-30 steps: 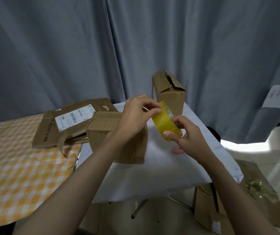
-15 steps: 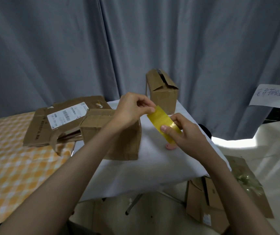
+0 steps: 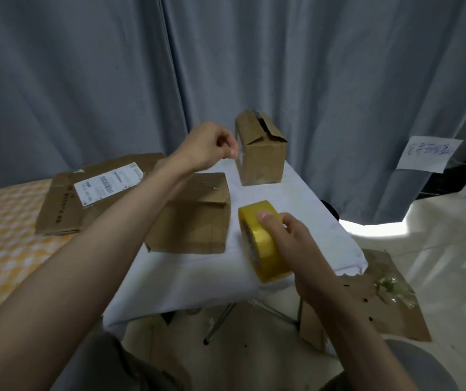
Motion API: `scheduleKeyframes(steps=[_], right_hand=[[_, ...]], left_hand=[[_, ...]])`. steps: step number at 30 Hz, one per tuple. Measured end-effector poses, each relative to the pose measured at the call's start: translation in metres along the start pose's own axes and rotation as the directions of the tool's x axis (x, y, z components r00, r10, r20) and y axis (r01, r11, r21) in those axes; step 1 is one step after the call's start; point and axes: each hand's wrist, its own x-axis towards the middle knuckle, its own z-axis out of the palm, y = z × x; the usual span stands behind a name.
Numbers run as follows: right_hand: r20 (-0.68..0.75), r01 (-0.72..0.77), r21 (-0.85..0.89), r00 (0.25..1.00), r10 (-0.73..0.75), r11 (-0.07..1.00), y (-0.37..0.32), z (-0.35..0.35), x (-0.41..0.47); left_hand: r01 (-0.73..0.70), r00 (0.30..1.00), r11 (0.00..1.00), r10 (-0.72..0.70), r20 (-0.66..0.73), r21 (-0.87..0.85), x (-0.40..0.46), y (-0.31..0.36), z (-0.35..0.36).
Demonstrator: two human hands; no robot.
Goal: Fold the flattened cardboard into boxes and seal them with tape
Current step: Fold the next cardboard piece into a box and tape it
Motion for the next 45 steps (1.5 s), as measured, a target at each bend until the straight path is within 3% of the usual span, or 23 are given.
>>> scheduleKeyframes(steps=[3,6,29,34,38,41,45], right_hand=[[0.068,-0.126,0.195,0.991,0.115,0.973,0.002,0.015,-0.001],[0.126,-0.162,0.256,0.983,0.133,0.953,0.001,0.026,0.001],[0.155,-0.199,0.247,0.974,0.164,0.949,0.005,0.053,0.022],[0.140,-0.192,0.223,0.976,0.164,0.956,0.008,0.052,0.028],[0.129,-0.188,0.173,0.977,0.167,0.967,0.013,0.053,0.032],[0.122,-0.191,0.149,0.977,0.174,0.970,0.014,0.053,0.038],[0.080,-0.187,0.134,0.981,0.178,0.973,0.012,0.052,0.054]], left_hand=[[-0.009,1.000,1.000,0.009,0.023,0.026,0.006,-0.006,0.011],[-0.027,0.995,0.998,0.022,0.095,0.050,0.009,-0.023,0.016],[0.031,0.989,0.999,-0.035,0.147,0.028,0.024,-0.062,0.046],[0.065,0.996,0.997,-0.064,0.054,-0.028,0.021,-0.068,0.054],[-0.092,0.995,0.989,0.096,-0.035,0.116,0.013,-0.066,0.051],[-0.180,0.984,0.968,0.176,0.037,0.177,0.000,-0.066,0.048],[-0.132,0.977,0.957,0.081,0.198,0.259,-0.017,-0.078,0.051]])
